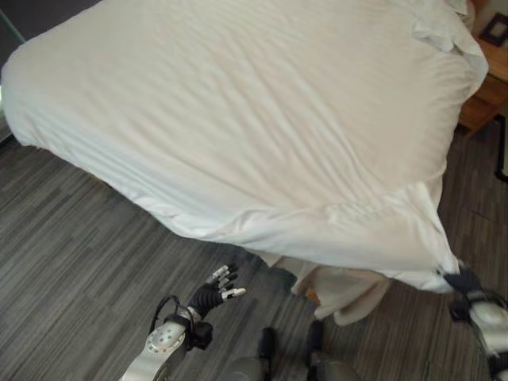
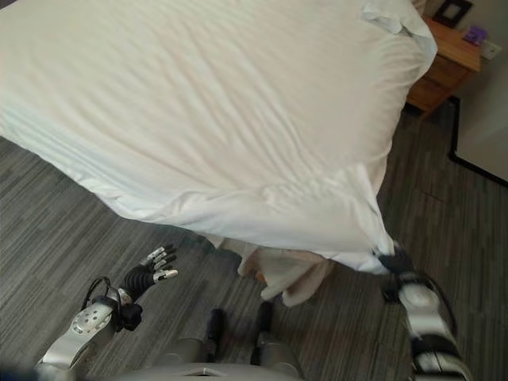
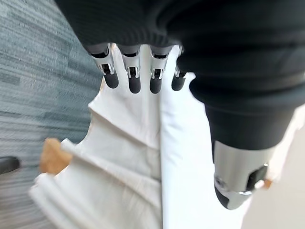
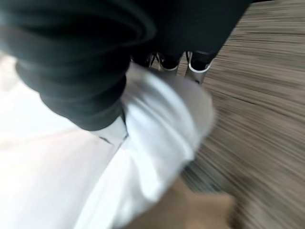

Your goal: Making the bed.

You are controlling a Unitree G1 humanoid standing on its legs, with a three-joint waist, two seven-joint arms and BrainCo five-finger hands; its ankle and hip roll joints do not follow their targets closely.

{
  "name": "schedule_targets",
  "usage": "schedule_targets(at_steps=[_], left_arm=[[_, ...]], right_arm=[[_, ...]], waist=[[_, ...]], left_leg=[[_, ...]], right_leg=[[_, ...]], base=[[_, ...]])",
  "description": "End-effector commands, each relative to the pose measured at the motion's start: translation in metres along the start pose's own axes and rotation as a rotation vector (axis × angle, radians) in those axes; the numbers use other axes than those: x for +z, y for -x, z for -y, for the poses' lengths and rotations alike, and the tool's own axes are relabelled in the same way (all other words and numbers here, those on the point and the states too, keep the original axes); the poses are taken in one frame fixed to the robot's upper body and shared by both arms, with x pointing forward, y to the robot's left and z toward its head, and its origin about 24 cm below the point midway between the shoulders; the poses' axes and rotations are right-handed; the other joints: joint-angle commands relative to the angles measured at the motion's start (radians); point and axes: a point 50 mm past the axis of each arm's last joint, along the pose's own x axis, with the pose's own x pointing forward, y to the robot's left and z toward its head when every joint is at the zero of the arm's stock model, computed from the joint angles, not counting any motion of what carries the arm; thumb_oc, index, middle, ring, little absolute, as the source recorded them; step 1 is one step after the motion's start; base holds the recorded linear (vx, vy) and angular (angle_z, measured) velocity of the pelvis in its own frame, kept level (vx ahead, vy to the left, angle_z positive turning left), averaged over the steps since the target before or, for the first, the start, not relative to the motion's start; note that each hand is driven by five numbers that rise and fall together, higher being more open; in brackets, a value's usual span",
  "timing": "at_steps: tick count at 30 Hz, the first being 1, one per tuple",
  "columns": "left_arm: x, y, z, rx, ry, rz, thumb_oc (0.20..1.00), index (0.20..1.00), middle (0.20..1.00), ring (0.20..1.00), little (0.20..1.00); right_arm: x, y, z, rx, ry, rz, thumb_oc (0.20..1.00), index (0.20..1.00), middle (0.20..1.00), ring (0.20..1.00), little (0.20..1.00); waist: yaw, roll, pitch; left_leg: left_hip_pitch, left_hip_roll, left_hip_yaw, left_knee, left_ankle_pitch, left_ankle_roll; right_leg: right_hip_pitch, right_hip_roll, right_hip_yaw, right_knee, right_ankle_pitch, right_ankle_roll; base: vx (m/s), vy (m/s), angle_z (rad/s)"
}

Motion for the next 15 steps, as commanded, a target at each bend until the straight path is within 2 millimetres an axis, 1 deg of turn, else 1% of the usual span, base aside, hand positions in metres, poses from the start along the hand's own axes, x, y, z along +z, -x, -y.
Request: schedule_targets(at_steps=[1,2,3,4,5,6,7,8,9,10,11,12,13,14,15], left_arm=[[0.006,-0.002,-0.001,-0.017,0.008,0.058,1.000,1.000,1.000,1.000,1.000],[0.005,-0.002,0.000,-0.018,0.009,0.058,1.000,1.000,1.000,1.000,1.000],[0.005,-0.001,0.001,-0.034,-0.002,0.056,1.000,1.000,1.000,1.000,1.000],[0.003,0.001,0.002,-0.044,-0.020,0.045,1.000,1.000,1.000,1.000,1.000],[0.004,0.000,0.004,-0.062,-0.040,0.044,1.000,1.000,1.000,1.000,1.000],[0.004,0.000,0.004,-0.059,-0.040,0.044,1.000,1.000,1.000,1.000,1.000],[0.005,-0.001,0.004,-0.065,-0.055,0.044,1.000,1.000,1.000,1.000,1.000],[0.007,-0.002,0.006,-0.073,-0.062,0.053,1.000,1.000,1.000,1.000,1.000],[0.014,-0.006,0.005,-0.063,-0.057,0.077,1.000,1.000,1.000,1.000,1.000],[0.016,-0.009,0.005,-0.058,-0.052,0.085,1.000,1.000,1.000,1.000,1.000],[0.016,-0.009,0.005,-0.057,-0.053,0.085,1.000,1.000,1.000,1.000,1.000],[0.017,-0.010,0.005,-0.052,-0.049,0.089,1.000,1.000,1.000,1.000,1.000],[0.018,-0.010,0.003,-0.046,-0.042,0.086,1.000,1.000,1.000,1.000,1.000],[0.016,-0.009,0.003,-0.058,-0.032,0.073,1.000,1.000,1.000,1.000,1.000],[0.016,-0.009,0.003,-0.057,-0.033,0.073,1.000,1.000,1.000,1.000,1.000]], right_arm=[[-0.039,0.067,0.115,-0.086,0.590,-0.379,0.200,0.200,0.200,0.200,0.200],[-0.040,0.068,0.115,-0.086,0.590,-0.380,0.200,0.200,0.200,0.200,0.200],[-0.041,0.071,0.112,-0.018,0.663,-0.392,0.200,0.200,0.200,0.200,0.200],[-0.046,0.075,0.102,0.095,0.774,-0.418,0.200,0.200,0.200,0.200,0.200],[-0.059,0.080,0.093,0.209,0.871,-0.474,0.200,0.200,0.200,0.200,0.200],[-0.059,0.079,0.092,0.210,0.872,-0.472,0.200,0.200,0.200,0.200,0.200],[-0.065,0.079,0.086,0.260,0.915,-0.492,0.200,0.200,0.200,0.200,0.200],[-0.077,0.081,0.078,0.311,0.932,-0.534,0.200,0.200,0.200,0.200,0.200],[-0.098,0.081,0.050,0.358,0.827,-0.586,0.200,0.200,0.200,0.200,0.200],[-0.108,0.083,0.041,0.367,0.768,-0.619,0.338,0.338,0.338,0.338,0.338],[-0.108,0.082,0.040,0.368,0.767,-0.617,1.000,1.000,1.000,1.000,1.000],[-0.118,0.088,0.031,0.408,0.748,-0.663,1.000,1.000,1.000,1.000,1.000],[-0.141,0.103,0.015,0.470,0.692,-0.780,1.000,1.000,1.000,1.000,1.000],[-0.168,0.132,0.008,0.542,0.655,-0.958,1.000,1.000,1.000,1.000,1.000],[-0.168,0.132,0.006,0.543,0.655,-0.956,1.000,1.000,1.000,1.000,1.000]], waist=[[-0.100,0.064,0.042],[-0.099,0.064,0.040],[-0.101,0.061,0.039],[-0.098,0.059,0.041],[-0.094,0.057,0.039],[-0.095,0.055,0.039],[-0.092,0.054,0.039],[-0.086,0.057,0.040],[-0.081,0.054,0.041],[-0.078,0.054,0.041],[-0.078,0.053,0.042],[-0.074,0.055,0.040],[-0.068,0.056,0.034],[-0.060,0.061,0.023],[-0.062,0.060,0.024]], left_leg=[[-0.013,0.035,-0.034,0.004,-0.014,-0.039],[-0.016,0.035,-0.034,0.004,-0.013,-0.038],[-0.015,0.035,-0.034,0.004,-0.013,-0.039],[-0.009,0.035,-0.036,0.004,-0.015,-0.040],[-0.010,0.035,-0.039,0.004,-0.014,-0.041],[-0.010,0.035,-0.039,0.004,-0.014,-0.041],[-0.009,0.035,-0.042,0.004,-0.014,-0.041],[-0.007,0.035,-0.043,0.004,-0.014,-0.040],[-0.005,0.033,-0.048,0.004,-0.012,-0.039],[-0.004,0.033,-0.049,0.004,-0.011,-0.038],[-0.004,0.033,-0.049,0.004,-0.011,-0.039],[-0.002,0.033,-0.052,0.004,-0.011,-0.038],[0.003,0.032,-0.061,0.004,-0.012,-0.037],[0.010,0.030,-0.072,0.004,-0.014,-0.035],[0.011,0.029,-0.074,0.004,-0.014,-0.035]], right_leg=[[0.063,0.089,-0.016,0.014,-0.089,-0.047],[0.061,0.089,-0.016,0.014,-0.089,-0.047],[0.062,0.088,-0.017,0.014,-0.088,-0.046],[0.069,0.088,-0.022,0.014,-0.090,-0.044],[0.071,0.086,-0.027,0.014,-0.090,-0.044],[0.072,0.086,-0.028,0.014,-0.090,-0.044],[0.074,0.085,-0.031,0.014,-0.091,-0.043],[0.076,0.085,-0.034,0.014,-0.092,-0.043],[0.080,0.083,-0.038,0.014,-0.093,-0.043],[0.081,0.082,-0.040,0.014,-0.093,-0.044],[0.082,0.082,-0.040,0.014,-0.093,-0.044],[0.083,0.082,-0.042,0.014,-0.094,-0.045],[0.092,0.080,-0.050,0.014,-0.098,-0.047],[0.104,0.078,-0.059,0.014,-0.104,-0.049],[0.106,0.078,-0.061,0.014,-0.105,-0.049]], base=[[-0.01,0.003,-0.48],[-0.02,0.006,-0.42],[-0.01,0.004,-0.18],[-0.02,-0.003,-0.04],[-0.01,-0.006,0.09],[-0.02,-0.011,0.16],[-0.01,-0.007,0.18],[-0.03,-0.018,0.28],[-0.04,-0.019,0.27],[-0.03,-0.017,0.26],[-0.01,-0.012,0.18],[0.00,-0.024,0.16],[0.02,-0.037,0.11],[0.02,-0.031,0.10],[0.02,-0.017,0.11]])
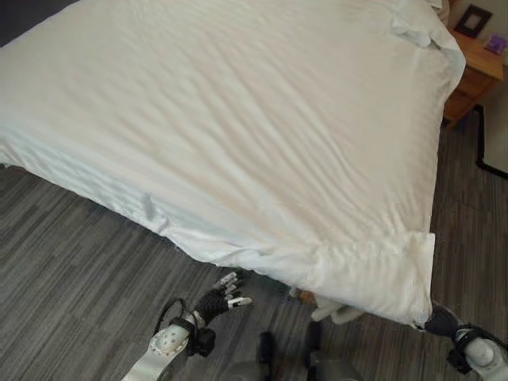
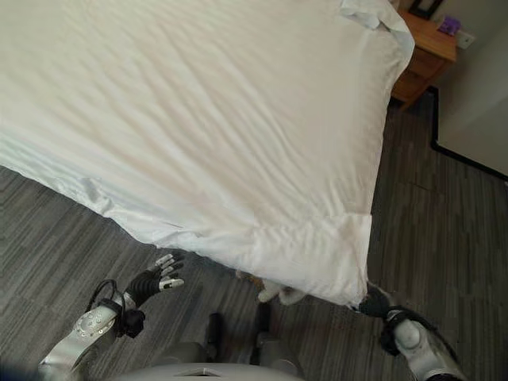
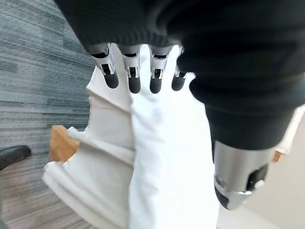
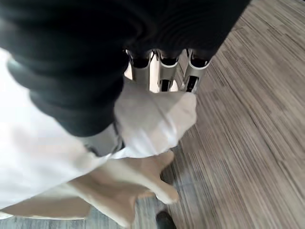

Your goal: Making the bed.

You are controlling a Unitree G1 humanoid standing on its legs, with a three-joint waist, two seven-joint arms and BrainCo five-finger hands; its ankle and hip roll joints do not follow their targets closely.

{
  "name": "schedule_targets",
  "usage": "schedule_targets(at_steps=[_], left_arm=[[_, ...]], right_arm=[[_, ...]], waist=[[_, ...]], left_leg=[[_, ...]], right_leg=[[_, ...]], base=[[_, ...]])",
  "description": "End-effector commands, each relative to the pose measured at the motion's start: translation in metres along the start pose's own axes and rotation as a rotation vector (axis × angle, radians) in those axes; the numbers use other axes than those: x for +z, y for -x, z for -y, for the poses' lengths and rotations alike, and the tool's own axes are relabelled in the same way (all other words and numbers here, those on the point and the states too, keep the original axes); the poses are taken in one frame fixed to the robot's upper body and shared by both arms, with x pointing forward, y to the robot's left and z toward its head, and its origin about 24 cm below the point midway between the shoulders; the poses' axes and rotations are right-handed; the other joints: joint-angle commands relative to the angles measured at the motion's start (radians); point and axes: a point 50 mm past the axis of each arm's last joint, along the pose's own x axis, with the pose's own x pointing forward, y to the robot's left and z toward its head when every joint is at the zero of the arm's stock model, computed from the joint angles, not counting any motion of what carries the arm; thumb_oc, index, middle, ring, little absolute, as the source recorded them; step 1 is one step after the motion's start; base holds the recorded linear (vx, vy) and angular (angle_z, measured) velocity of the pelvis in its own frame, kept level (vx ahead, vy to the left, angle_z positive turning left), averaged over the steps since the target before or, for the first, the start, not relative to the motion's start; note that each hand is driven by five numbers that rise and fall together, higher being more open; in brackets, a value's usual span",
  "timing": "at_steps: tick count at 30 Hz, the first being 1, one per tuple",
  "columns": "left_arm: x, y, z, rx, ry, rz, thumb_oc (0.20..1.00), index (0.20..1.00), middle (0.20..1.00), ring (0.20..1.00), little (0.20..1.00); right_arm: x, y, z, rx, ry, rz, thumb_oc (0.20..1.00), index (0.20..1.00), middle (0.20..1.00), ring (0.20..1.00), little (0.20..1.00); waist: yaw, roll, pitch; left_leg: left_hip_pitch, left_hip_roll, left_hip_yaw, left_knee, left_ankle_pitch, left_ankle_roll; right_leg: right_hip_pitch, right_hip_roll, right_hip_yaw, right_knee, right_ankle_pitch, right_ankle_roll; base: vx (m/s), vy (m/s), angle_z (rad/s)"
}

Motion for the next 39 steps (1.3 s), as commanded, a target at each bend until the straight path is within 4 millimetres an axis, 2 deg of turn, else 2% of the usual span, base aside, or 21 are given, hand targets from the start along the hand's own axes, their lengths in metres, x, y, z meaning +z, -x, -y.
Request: schedule_targets(at_steps=[1,4,11,14,15,16,18,19,20,23,24,25,26,27,28,29,30,31,32,36,39], left_arm=[[0.010,-0.004,0.000,-0.004,0.016,0.066,1.000,1.000,1.000,1.000,1.000],[0.009,-0.005,0.002,-0.023,0.014,0.053,1.000,1.000,1.000,1.000,1.000],[0.013,-0.008,0.005,-0.052,0.006,0.061,1.000,1.000,1.000,1.000,1.000],[0.013,-0.009,0.005,-0.050,0.010,0.060,1.000,1.000,1.000,1.000,1.000],[0.014,-0.010,0.004,-0.047,0.014,0.062,1.000,1.000,1.000,1.000,1.000],[0.015,-0.012,0.004,-0.040,0.028,0.066,1.000,1.000,1.000,1.000,1.000],[0.016,-0.013,0.005,-0.038,0.035,0.072,1.000,1.000,1.000,1.000,1.000],[0.018,-0.014,0.005,-0.032,0.036,0.078,1.000,1.000,1.000,1.000,1.000],[0.021,-0.014,0.003,-0.004,0.057,0.098,1.000,1.000,1.000,1.000,1.000],[0.018,-0.010,-0.002,0.052,0.091,0.114,1.000,1.000,1.000,1.000,1.000],[0.018,-0.010,-0.002,0.051,0.091,0.113,1.000,1.000,1.000,1.000,1.000],[0.017,-0.013,-0.001,0.069,0.118,0.124,1.000,1.000,1.000,1.000,1.000],[0.017,-0.015,0.001,0.068,0.134,0.127,1.000,1.000,1.000,1.000,1.000],[0.016,-0.015,0.003,0.065,0.142,0.128,1.000,1.000,1.000,1.000,1.000],[0.015,-0.014,0.004,0.059,0.149,0.125,1.000,1.000,1.000,1.000,1.000],[0.011,-0.010,0.006,0.043,0.150,0.111,1.000,1.000,1.000,1.000,1.000],[0.011,-0.010,0.006,0.043,0.150,0.111,1.000,1.000,1.000,1.000,1.000],[0.010,-0.007,0.006,0.035,0.152,0.106,1.000,1.000,1.000,1.000,1.000],[0.007,-0.005,0.007,0.027,0.150,0.095,1.000,1.000,1.000,1.000,1.000],[-0.002,0.002,0.012,-0.028,0.149,0.068,1.000,1.000,1.000,1.000,1.000],[-0.004,0.004,0.014,-0.051,0.139,0.062,1.000,1.000,1.000,1.000,1.000]], right_arm=[[-0.157,0.112,-0.050,0.428,0.147,-0.763,1.000,1.000,1.000,1.000,1.000],[-0.179,0.140,-0.063,0.479,0.104,-0.955,1.000,1.000,1.000,1.000,1.000],[-0.191,0.164,-0.068,0.540,0.077,-1.097,1.000,1.000,1.000,1.000,1.000],[-0.194,0.166,-0.049,0.396,-0.029,-1.129,1.000,1.000,1.000,1.000,1.000],[-0.194,0.162,-0.030,0.244,-0.154,-1.124,1.000,1.000,1.000,1.000,1.000],[-0.187,0.149,0.015,-0.044,-0.349,-1.043,1.000,1.000,1.000,1.000,1.000],[-0.185,0.146,0.027,-0.113,-0.388,-1.021,1.000,1.000,1.000,1.000,1.000],[-0.166,0.131,0.081,-0.377,-0.488,-0.852,1.000,1.000,1.000,1.000,1.000],[-0.148,0.117,0.107,-0.502,-0.482,-0.707,1.000,1.000,1.000,1.000,1.000],[-0.070,0.098,0.165,-0.687,-0.345,-0.257,1.000,1.000,1.000,1.000,1.000],[-0.071,0.098,0.165,-0.688,-0.345,-0.257,1.000,1.000,1.000,1.000,1.000],[-0.028,0.089,0.170,-0.744,-0.465,0.035,1.000,1.000,1.000,1.000,1.000],[0.014,0.083,0.168,-0.700,-0.589,0.291,1.000,1.000,1.000,1.000,1.000],[0.035,0.078,0.158,-0.660,-0.681,0.442,1.000,1.000,1.000,1.000,1.000],[0.041,0.072,0.148,-0.606,-0.727,0.482,1.000,1.000,1.000,1.000,1.000],[0.078,0.069,0.131,-0.425,-0.781,0.669,1.000,1.000,1.000,1.000,1.000],[0.078,0.069,0.131,-0.424,-0.782,0.669,1.000,1.000,1.000,1.000,1.000],[0.090,0.068,0.123,-0.342,-0.783,0.714,0.520,0.520,0.520,0.520,0.520],[0.103,0.067,0.115,-0.257,-0.775,0.758,0.200,0.200,0.200,0.200,0.200],[0.123,0.048,0.075,0.078,-0.686,0.722,0.200,0.200,0.200,0.200,0.200],[0.141,0.036,0.052,0.224,-0.639,0.715,0.200,0.200,0.200,0.200,0.200]], waist=[[-0.054,0.061,0.016],[-0.047,0.069,-0.002],[-0.041,0.070,-0.014],[-0.040,0.066,-0.017],[-0.041,0.065,-0.017],[-0.043,0.061,-0.014],[-0.043,0.059,-0.015],[-0.047,0.058,-0.013],[-0.052,0.058,-0.010],[-0.072,0.065,-0.010],[-0.071,0.065,-0.011],[-0.082,0.071,-0.013],[-0.084,0.074,-0.013],[-0.082,0.076,-0.016],[-0.080,0.077,-0.018],[-0.071,0.077,-0.023],[-0.070,0.076,-0.024],[-0.066,0.077,-0.026],[-0.060,0.077,-0.028],[-0.027,0.079,-0.037],[-0.007,0.084,-0.035]], left_leg=[[-0.042,0.020,-0.054,0.004,-0.004,-0.044],[-0.031,0.017,-0.066,0.004,-0.007,-0.041],[-0.022,0.014,-0.075,0.004,-0.011,-0.038],[-0.021,0.014,-0.073,0.004,-0.011,-0.037],[-0.019,0.015,-0.074,0.004,-0.012,-0.037],[-0.019,0.017,-0.068,0.004,-0.011,-0.036],[-0.022,0.018,-0.066,0.004,-0.010,-0.036],[-0.021,0.020,-0.057,0.004,-0.011,-0.036],[-0.020,0.022,-0.047,0.004,-0.010,-0.036],[-0.017,0.027,-0.027,0.004,-0.013,-0.036],[-0.018,0.027,-0.027,0.004,-0.013,-0.036],[-0.015,0.028,-0.018,0.004,-0.014,-0.038],[-0.016,0.029,-0.007,0.004,-0.015,-0.039],[-0.017,0.031,0.003,0.004,-0.014,-0.041],[-0.019,0.032,0.010,0.004,-0.014,-0.042],[-0.021,0.035,0.024,0.004,-0.011,-0.046],[-0.021,0.035,0.025,0.004,-0.012,-0.046],[-0.021,0.035,0.028,0.004,-0.011,-0.047],[-0.020,0.036,0.030,0.004,-0.010,-0.048],[-0.013,0.037,0.029,0.004,-0.008,-0.052],[-0.011,0.036,0.022,0.004,-0.006,-0.053]], right_leg=[[0.051,0.077,-0.047,0.019,-0.100,-0.054],[0.066,0.073,-0.057,0.019,-0.106,-0.056],[0.077,0.071,-0.067,0.019,-0.111,-0.056],[0.079,0.072,-0.067,0.019,-0.110,-0.056],[0.080,0.073,-0.065,0.019,-0.110,-0.056],[0.078,0.075,-0.058,0.019,-0.108,-0.056],[0.075,0.076,-0.055,0.019,-0.105,-0.056],[0.073,0.078,-0.046,0.019,-0.102,-0.056],[0.069,0.081,-0.034,0.019,-0.098,-0.055],[0.064,0.087,-0.013,0.019,-0.095,-0.055],[0.063,0.087,-0.013,0.019,-0.095,-0.055],[0.062,0.088,-0.009,0.019,-0.095,-0.054],[0.056,0.090,-0.007,0.019,-0.094,-0.054],[0.052,0.091,-0.006,0.019,-0.092,-0.053],[0.049,0.092,-0.006,0.019,-0.090,-0.054],[0.044,0.094,-0.008,0.019,-0.088,-0.053],[0.043,0.094,-0.007,0.019,-0.088,-0.053],[0.042,0.094,-0.008,0.019,-0.088,-0.053],[0.042,0.094,-0.008,0.019,-0.088,-0.053],[0.052,0.093,-0.020,0.019,-0.093,-0.051],[0.056,0.091,-0.026,0.019,-0.094,-0.051]], base=[[0.02,-0.006,0.17],[0.01,-0.002,0.08],[-0.01,-0.001,-0.06],[-0.02,-0.004,-0.16],[-0.04,-0.013,-0.26],[-0.04,-0.011,-0.24],[-0.04,-0.006,-0.30],[-0.05,-0.001,-0.37],[-0.05,0.005,-0.47],[-0.03,0.003,-0.29],[-0.02,-0.002,-0.16],[-0.03,-0.009,-0.12],[-0.05,-0.014,-0.12],[-0.04,-0.020,0.02],[-0.04,-0.037,-0.07],[-0.03,-0.032,-0.16],[-0.02,-0.035,-0.29],[-0.01,-0.023,-0.23],[-0.01,-0.035,-0.10],[0.02,-0.037,-0.03],[0.02,-0.037,0.11]])
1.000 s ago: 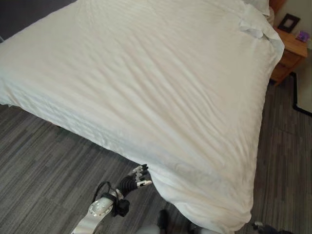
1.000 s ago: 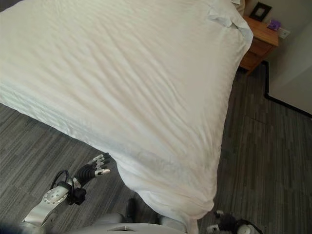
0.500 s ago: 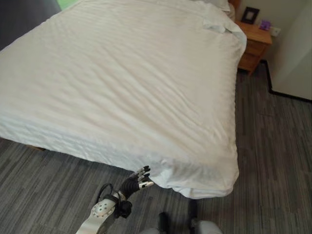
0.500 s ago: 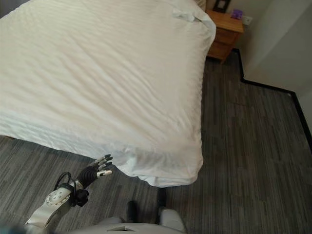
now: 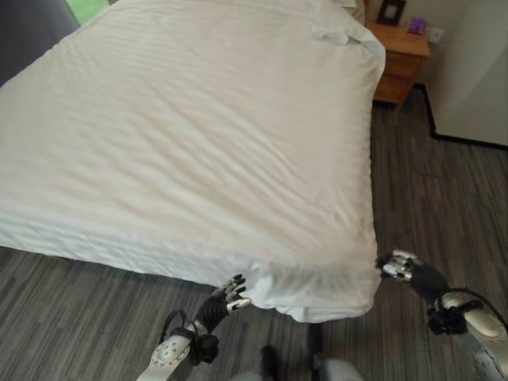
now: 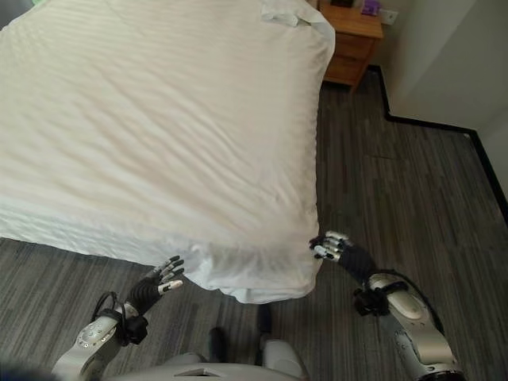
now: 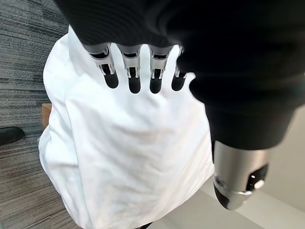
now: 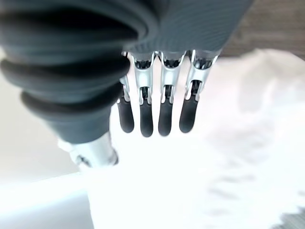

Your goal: Making the bed.

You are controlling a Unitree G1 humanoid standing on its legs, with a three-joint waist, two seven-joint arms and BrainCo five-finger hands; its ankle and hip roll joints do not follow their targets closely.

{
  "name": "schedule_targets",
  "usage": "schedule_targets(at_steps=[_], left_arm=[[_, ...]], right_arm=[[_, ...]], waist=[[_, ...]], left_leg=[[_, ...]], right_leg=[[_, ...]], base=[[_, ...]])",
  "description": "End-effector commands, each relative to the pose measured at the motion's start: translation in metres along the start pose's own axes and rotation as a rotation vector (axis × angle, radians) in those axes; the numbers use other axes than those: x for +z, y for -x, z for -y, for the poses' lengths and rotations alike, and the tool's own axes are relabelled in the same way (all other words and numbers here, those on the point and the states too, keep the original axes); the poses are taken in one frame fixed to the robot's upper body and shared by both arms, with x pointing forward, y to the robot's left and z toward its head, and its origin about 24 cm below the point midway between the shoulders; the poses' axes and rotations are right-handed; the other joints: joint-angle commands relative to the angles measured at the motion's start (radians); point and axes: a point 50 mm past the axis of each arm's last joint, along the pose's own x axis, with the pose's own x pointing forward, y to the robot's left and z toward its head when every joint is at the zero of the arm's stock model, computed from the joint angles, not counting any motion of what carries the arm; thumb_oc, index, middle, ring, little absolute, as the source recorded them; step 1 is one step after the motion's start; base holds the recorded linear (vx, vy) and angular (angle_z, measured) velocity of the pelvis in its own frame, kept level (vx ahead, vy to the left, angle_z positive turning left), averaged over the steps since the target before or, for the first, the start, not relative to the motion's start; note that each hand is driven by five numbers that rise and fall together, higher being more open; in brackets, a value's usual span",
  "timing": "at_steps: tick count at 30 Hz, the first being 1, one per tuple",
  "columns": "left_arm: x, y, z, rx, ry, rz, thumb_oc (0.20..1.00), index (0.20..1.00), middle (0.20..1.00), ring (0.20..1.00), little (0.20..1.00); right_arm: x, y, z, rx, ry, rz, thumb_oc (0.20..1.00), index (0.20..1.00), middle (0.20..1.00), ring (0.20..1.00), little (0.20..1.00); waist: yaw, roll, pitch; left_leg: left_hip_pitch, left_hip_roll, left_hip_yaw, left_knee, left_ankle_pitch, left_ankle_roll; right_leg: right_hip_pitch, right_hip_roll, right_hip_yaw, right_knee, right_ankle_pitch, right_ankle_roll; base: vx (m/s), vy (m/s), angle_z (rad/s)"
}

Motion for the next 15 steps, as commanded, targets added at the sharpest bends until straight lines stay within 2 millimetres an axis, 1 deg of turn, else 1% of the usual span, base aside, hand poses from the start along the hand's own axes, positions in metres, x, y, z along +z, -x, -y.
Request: schedule_targets(at_steps=[1,2,3,5,6,7,11,12,13,14,15], left_arm=[[0.014,-0.002,-0.003,-0.038,-0.032,0.070,1.000,1.000,1.000,1.000,1.000],[0.014,-0.002,-0.003,-0.038,-0.030,0.070,1.000,1.000,1.000,1.000,1.000],[0.012,-0.001,-0.003,-0.039,-0.023,0.068,1.000,1.000,1.000,1.000,1.000],[0.012,-0.001,-0.003,-0.038,-0.024,0.067,1.000,1.000,1.000,1.000,1.000],[0.011,-0.002,-0.002,-0.037,-0.027,0.062,1.000,1.000,1.000,1.000,1.000],[0.011,-0.001,-0.002,-0.036,-0.027,0.063,1.000,1.000,1.000,1.000,1.000],[0.012,-0.006,0.000,-0.046,-0.038,0.065,1.000,1.000,1.000,1.000,1.000],[0.014,-0.009,0.003,-0.057,-0.041,0.070,1.000,1.000,1.000,1.000,1.000],[0.015,-0.010,0.004,-0.061,-0.041,0.074,1.000,1.000,1.000,1.000,1.000],[0.015,-0.010,0.004,-0.060,-0.041,0.075,1.000,1.000,1.000,1.000,1.000],[0.016,-0.012,0.006,-0.068,-0.040,0.080,1.000,1.000,1.000,1.000,1.000]], right_arm=[[0.024,-0.013,0.002,0.064,0.038,0.085,0.200,0.200,0.200,0.200,0.200],[0.024,-0.016,-0.003,0.094,0.046,0.082,0.200,0.200,0.200,0.200,0.200],[0.023,-0.025,-0.017,0.161,0.026,0.080,0.200,0.200,0.200,0.200,0.200],[0.023,-0.028,-0.020,0.167,0.028,0.083,0.200,0.200,0.200,0.200,0.200],[0.026,-0.037,-0.027,0.191,0.031,0.096,0.200,0.200,0.200,0.200,0.200],[0.026,-0.037,-0.028,0.191,0.031,0.097,0.200,0.200,0.200,0.200,0.200],[0.037,-0.060,-0.042,0.245,0.061,0.118,0.200,0.200,0.200,0.200,0.200],[0.042,-0.072,-0.053,0.273,0.065,0.127,0.200,0.200,0.200,0.200,0.200],[0.045,-0.078,-0.059,0.300,0.072,0.134,0.200,0.200,0.200,0.200,0.200],[0.045,-0.078,-0.059,0.300,0.072,0.135,0.200,0.200,0.200,0.200,0.200],[0.045,-0.084,-0.065,0.320,0.060,0.128,0.200,0.200,0.200,0.200,0.200]], waist=[[0.034,0.016,0.002],[0.038,0.019,0.002],[0.048,0.024,0.004],[0.052,0.027,0.006],[0.058,0.032,0.010],[0.058,0.032,0.010],[0.080,0.042,0.027],[0.093,0.045,0.036],[0.099,0.046,0.041],[0.099,0.046,0.041],[0.107,0.048,0.048]], left_leg=[[-0.026,-0.001,-0.090,0.005,0.000,-0.030],[-0.027,-0.001,-0.091,0.005,0.000,-0.030],[-0.030,-0.002,-0.097,0.005,0.002,-0.030],[-0.032,-0.002,-0.100,0.005,0.003,-0.030],[-0.037,-0.003,-0.105,0.005,0.005,-0.029],[-0.037,-0.003,-0.105,0.005,0.006,-0.029],[-0.056,-0.005,-0.108,0.005,0.013,-0.029],[-0.071,-0.005,-0.106,0.005,0.018,-0.029],[-0.081,-0.004,-0.103,0.005,0.020,-0.029],[-0.082,-0.004,-0.103,0.005,0.021,-0.029],[-0.092,-0.004,-0.103,0.005,0.024,-0.029]], right_leg=[[0.085,0.045,-0.063,0.019,-0.108,-0.005],[0.085,0.045,-0.065,0.019,-0.109,-0.005],[0.082,0.043,-0.072,0.019,-0.111,-0.005],[0.081,0.042,-0.074,0.019,-0.110,-0.005],[0.078,0.041,-0.079,0.019,-0.109,-0.005],[0.078,0.040,-0.079,0.019,-0.109,-0.005],[0.060,0.038,-0.087,0.019,-0.104,-0.005],[0.043,0.038,-0.085,0.019,-0.097,-0.005],[0.032,0.037,-0.084,0.019,-0.094,-0.005],[0.031,0.037,-0.084,0.019,-0.094,-0.005],[0.022,0.037,-0.085,0.019,-0.092,-0.004]], base=[[0.00,0.000,0.00],[0.00,0.000,0.00],[0.00,0.000,0.00],[0.00,-0.017,0.05],[0.00,-0.008,0.07],[0.00,-0.010,0.07],[-0.01,-0.002,0.00],[-0.05,-0.011,0.02],[-0.03,-0.010,-0.04],[-0.03,-0.009,-0.11],[-0.03,-0.006,-0.06]])
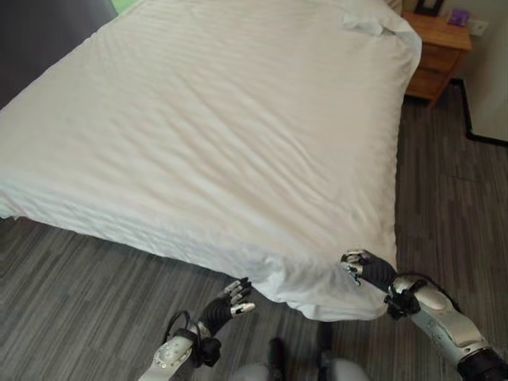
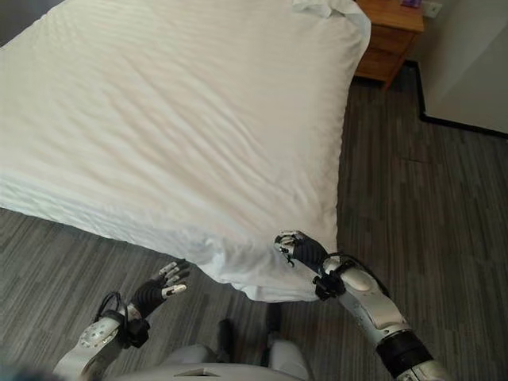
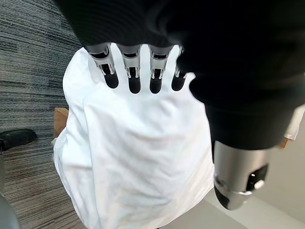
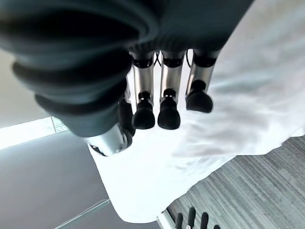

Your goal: Making the bed.

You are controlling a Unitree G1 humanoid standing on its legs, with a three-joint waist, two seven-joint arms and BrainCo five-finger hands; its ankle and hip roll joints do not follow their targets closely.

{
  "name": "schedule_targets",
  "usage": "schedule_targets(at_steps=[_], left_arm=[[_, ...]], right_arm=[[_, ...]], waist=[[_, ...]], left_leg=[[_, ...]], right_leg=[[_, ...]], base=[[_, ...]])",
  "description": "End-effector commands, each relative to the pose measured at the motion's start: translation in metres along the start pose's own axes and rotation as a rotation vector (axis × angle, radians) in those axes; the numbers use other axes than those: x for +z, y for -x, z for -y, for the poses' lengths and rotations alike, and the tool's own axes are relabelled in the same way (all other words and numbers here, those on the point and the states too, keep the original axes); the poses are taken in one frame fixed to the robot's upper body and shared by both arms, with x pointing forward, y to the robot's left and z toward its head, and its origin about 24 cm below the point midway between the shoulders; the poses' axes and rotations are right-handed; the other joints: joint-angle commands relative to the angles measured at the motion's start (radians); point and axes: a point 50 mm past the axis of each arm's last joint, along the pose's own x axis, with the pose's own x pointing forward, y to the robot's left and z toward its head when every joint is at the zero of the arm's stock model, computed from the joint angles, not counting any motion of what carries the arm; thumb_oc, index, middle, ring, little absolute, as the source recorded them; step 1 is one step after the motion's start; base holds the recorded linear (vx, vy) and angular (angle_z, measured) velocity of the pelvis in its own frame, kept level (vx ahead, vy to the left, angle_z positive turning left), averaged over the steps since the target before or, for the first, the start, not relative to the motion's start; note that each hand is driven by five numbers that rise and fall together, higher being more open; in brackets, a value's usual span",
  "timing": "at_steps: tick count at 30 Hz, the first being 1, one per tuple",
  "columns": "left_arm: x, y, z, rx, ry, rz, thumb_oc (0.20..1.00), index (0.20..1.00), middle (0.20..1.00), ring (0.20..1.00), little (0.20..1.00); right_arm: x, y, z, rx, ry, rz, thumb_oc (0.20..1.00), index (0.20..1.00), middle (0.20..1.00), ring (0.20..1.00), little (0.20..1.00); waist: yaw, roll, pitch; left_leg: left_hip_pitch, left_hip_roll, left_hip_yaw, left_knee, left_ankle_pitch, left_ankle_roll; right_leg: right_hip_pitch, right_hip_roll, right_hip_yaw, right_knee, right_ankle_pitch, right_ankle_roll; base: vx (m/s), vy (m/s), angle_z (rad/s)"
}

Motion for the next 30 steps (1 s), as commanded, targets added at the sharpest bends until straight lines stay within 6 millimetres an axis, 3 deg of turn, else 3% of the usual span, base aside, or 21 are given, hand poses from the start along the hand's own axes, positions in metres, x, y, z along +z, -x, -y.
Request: schedule_targets(at_steps=[1,3,7,10,11,13,16,20,24,28,29,30], left_arm=[[0.020,-0.013,0.004,-0.036,-0.026,0.097,1.000,1.000,1.000,1.000,1.000],[0.027,-0.019,0.008,-0.062,-0.028,0.118,1.000,1.000,1.000,1.000,1.000],[0.032,-0.025,0.015,-0.103,-0.032,0.137,1.000,1.000,1.000,1.000,1.000],[0.037,-0.031,0.021,-0.122,-0.037,0.156,1.000,1.000,1.000,1.000,1.000],[0.039,-0.035,0.026,-0.140,-0.040,0.163,1.000,1.000,1.000,1.000,1.000],[0.039,-0.037,0.028,-0.145,-0.042,0.165,1.000,1.000,1.000,1.000,1.000],[0.042,-0.044,0.039,-0.178,-0.056,0.174,1.000,1.000,1.000,1.000,1.000],[0.045,-0.046,0.042,-0.187,-0.068,0.181,1.000,1.000,1.000,1.000,1.000],[0.047,-0.047,0.044,-0.191,-0.076,0.181,1.000,1.000,1.000,1.000,1.000],[0.050,-0.051,0.043,-0.183,-0.078,0.185,1.000,1.000,1.000,1.000,1.000],[0.052,-0.052,0.042,-0.171,-0.073,0.192,1.000,1.000,1.000,1.000,1.000],[0.052,-0.052,0.042,-0.171,-0.074,0.192,1.000,1.000,1.000,1.000,1.000]], right_arm=[[0.017,-0.013,-0.004,0.023,0.008,0.087,0.200,0.200,0.200,0.200,0.200],[0.017,-0.033,-0.012,0.079,-0.033,0.057,0.200,0.200,0.200,0.200,0.200],[0.019,-0.046,-0.027,0.186,-0.091,0.042,0.200,0.200,0.200,0.200,0.200],[0.034,-0.060,-0.050,0.295,-0.073,0.075,0.200,0.200,0.200,0.200,0.200],[0.039,-0.065,-0.066,0.370,-0.070,0.084,0.200,0.200,0.200,0.200,0.200],[0.041,-0.067,-0.072,0.394,-0.067,0.091,0.200,0.200,0.200,0.200,0.200],[0.052,-0.074,-0.098,0.507,-0.040,0.118,0.200,0.200,0.200,0.200,0.200],[0.056,-0.075,-0.102,0.520,-0.003,0.124,0.200,0.200,0.200,0.200,0.200],[0.054,-0.079,-0.087,0.419,0.027,0.116,0.200,0.200,0.200,0.200,0.200],[0.023,-0.079,-0.065,0.279,0.023,0.007,0.200,0.200,0.200,0.200,0.200],[0.010,-0.079,-0.051,0.191,0.007,-0.045,0.200,0.200,0.200,0.200,0.200],[0.010,-0.079,-0.051,0.191,0.007,-0.045,0.200,0.200,0.200,0.200,0.200]], waist=[[0.040,0.015,0.026],[0.062,0.022,0.042],[0.074,0.030,0.055],[0.083,0.037,0.069],[0.084,0.038,0.072],[0.084,0.038,0.074],[0.083,0.035,0.079],[0.079,0.033,0.083],[0.080,0.027,0.102],[0.082,0.031,0.121],[0.084,0.035,0.131],[0.084,0.035,0.130]], left_leg=[[-0.062,-0.006,-0.099,0.005,0.019,-0.025],[-0.087,-0.006,-0.093,0.005,0.028,-0.027],[-0.104,-0.007,-0.097,0.005,0.035,-0.030],[-0.122,-0.008,-0.099,0.005,0.041,-0.029],[-0.124,-0.008,-0.100,0.005,0.041,-0.029],[-0.123,-0.007,-0.100,0.005,0.040,-0.029],[-0.124,-0.007,-0.101,0.005,0.040,-0.028],[-0.126,-0.007,-0.106,0.005,0.041,-0.028],[-0.142,-0.007,-0.120,0.005,0.046,-0.027],[-0.162,-0.009,-0.135,0.005,0.053,-0.027],[-0.175,-0.010,-0.142,0.005,0.059,-0.028],[-0.176,-0.010,-0.142,0.005,0.059,-0.028]], right_leg=[[0.051,0.038,-0.076,0.019,-0.095,0.010],[0.027,0.035,-0.079,0.019,-0.086,0.011],[0.010,0.032,-0.083,0.019,-0.084,0.010],[-0.007,0.030,-0.079,0.019,-0.080,0.008],[-0.009,0.029,-0.079,0.019,-0.080,0.007],[-0.008,0.029,-0.078,0.019,-0.081,0.006],[-0.010,0.031,-0.076,0.019,-0.082,0.003],[-0.010,0.031,-0.077,0.019,-0.083,0.001],[-0.023,0.032,-0.084,0.019,-0.083,-0.003],[-0.039,0.031,-0.089,0.019,-0.082,-0.006],[-0.051,0.031,-0.092,0.019,-0.081,-0.007],[-0.052,0.031,-0.092,0.019,-0.081,-0.007]], base=[[-0.03,-0.009,0.02],[-0.02,-0.003,0.03],[0.00,-0.001,0.01],[0.01,0.004,-0.02],[0.02,-0.002,-0.03],[0.00,0.000,0.00],[0.02,-0.009,-0.02],[0.00,0.000,0.00],[0.02,-0.035,0.05],[0.01,-0.032,0.07],[0.00,-0.026,0.21],[0.00,-0.028,0.21]])
